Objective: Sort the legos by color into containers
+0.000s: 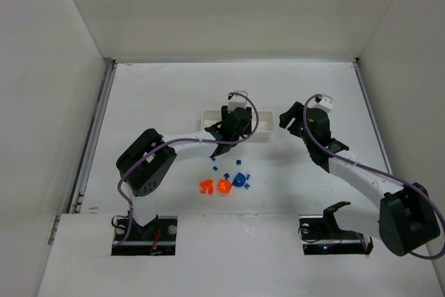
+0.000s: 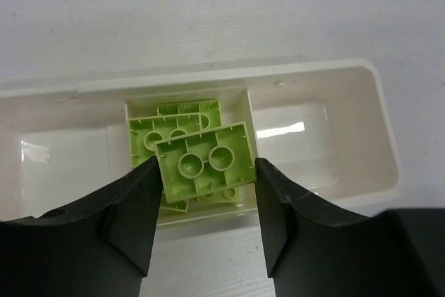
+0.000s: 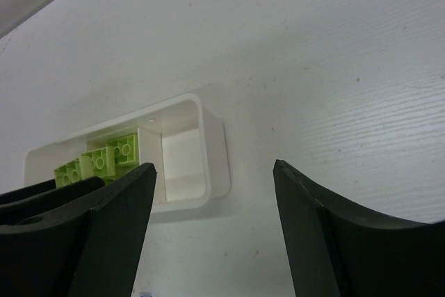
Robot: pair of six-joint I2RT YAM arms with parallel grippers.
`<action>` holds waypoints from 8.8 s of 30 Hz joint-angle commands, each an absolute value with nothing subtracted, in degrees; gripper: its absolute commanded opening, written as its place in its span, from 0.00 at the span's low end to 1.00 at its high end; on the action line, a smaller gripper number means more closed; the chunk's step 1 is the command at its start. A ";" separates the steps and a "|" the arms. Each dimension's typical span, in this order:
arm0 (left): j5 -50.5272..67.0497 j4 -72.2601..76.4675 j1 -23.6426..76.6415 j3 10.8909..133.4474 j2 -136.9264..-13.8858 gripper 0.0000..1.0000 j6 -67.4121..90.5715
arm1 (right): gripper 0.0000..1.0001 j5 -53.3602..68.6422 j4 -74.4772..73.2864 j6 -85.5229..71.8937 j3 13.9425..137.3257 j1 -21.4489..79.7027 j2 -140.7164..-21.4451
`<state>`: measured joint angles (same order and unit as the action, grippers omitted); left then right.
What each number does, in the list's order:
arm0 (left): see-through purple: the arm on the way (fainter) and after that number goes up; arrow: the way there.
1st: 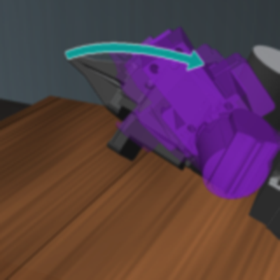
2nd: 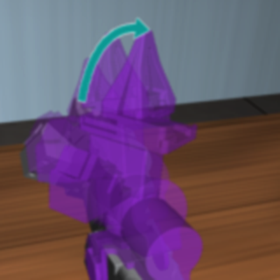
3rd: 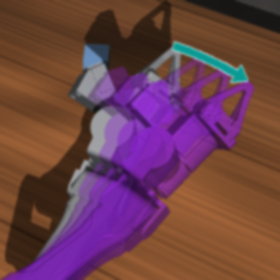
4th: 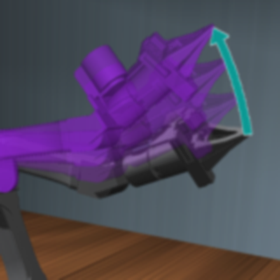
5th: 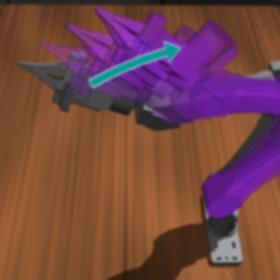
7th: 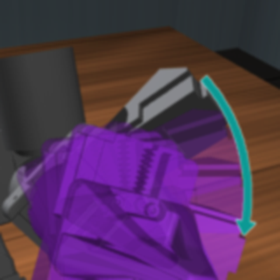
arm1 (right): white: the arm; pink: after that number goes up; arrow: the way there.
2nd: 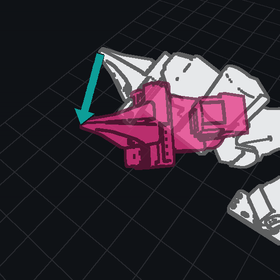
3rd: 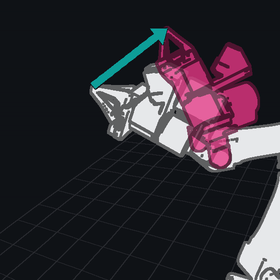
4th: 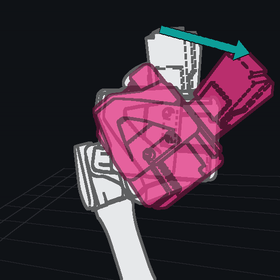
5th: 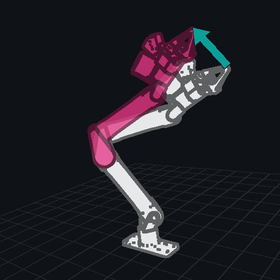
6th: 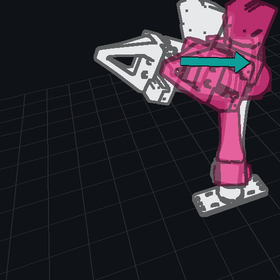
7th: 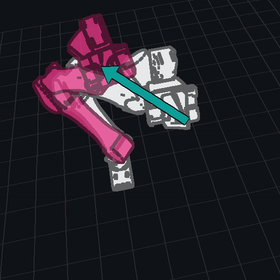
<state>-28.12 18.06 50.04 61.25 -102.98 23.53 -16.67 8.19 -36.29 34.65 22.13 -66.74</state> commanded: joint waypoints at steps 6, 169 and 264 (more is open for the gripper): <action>-28.64 16.79 50.93 63.90 -103.71 0.40 22.41 | 0.77 -17.49 11.43 -36.74 34.28 22.10 -65.92; -36.92 -10.63 67.72 23.38 -50.81 0.02 44.39 | 0.27 -18.02 6.85 -35.07 48.78 27.90 -80.59; -31.73 -28.92 55.94 16.61 -30.06 0.25 67.33 | 0.44 -11.25 10.02 -29.44 50.62 72.20 -98.34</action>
